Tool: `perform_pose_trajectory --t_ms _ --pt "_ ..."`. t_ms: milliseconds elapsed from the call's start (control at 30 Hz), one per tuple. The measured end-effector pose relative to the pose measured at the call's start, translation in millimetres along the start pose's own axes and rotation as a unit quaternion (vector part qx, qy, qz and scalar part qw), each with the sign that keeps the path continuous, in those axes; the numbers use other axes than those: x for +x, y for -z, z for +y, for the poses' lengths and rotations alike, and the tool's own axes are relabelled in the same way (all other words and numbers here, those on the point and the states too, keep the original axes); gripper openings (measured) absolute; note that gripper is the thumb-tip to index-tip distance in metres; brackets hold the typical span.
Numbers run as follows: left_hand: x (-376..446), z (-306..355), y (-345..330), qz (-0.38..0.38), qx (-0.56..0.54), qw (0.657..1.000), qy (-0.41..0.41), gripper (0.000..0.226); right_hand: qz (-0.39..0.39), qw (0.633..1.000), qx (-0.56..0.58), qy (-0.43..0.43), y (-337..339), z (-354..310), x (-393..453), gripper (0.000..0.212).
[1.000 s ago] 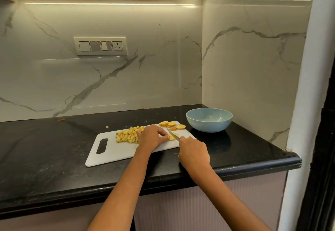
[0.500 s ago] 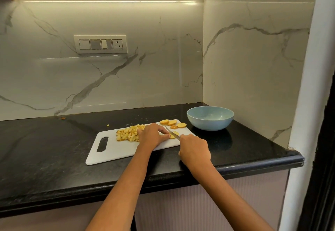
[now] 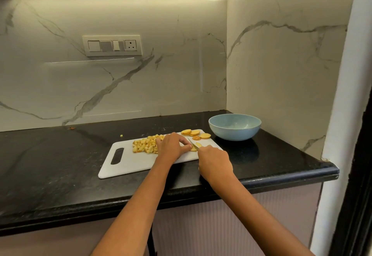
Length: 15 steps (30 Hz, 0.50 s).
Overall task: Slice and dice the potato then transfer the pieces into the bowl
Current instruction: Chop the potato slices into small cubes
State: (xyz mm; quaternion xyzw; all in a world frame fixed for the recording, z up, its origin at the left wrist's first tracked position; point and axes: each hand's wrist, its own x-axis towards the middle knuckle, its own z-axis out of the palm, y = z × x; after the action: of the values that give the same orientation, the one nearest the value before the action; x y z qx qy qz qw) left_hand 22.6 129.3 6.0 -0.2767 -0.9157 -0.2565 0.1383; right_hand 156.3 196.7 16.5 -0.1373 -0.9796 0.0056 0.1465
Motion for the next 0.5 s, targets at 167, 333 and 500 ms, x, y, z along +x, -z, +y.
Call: perform_pose_trajectory --t_ms 167,333,500 --pt "-0.6 -0.2 1.6 -0.012 0.008 1.000 -0.004 0.019 -0.011 1.000 0.010 -0.024 3.8 -0.2 5.2 0.029" --pt "-2.5 4.9 1.9 0.001 0.059 0.998 -0.012 0.019 -0.010 1.000 0.002 -0.017 10.1 -5.5 -5.2 0.029" --pt "-1.5 2.0 -2.4 0.006 0.039 0.999 -0.007 0.021 -0.005 1.000 -0.023 -0.004 6.7 -5.6 -27.4 0.026"
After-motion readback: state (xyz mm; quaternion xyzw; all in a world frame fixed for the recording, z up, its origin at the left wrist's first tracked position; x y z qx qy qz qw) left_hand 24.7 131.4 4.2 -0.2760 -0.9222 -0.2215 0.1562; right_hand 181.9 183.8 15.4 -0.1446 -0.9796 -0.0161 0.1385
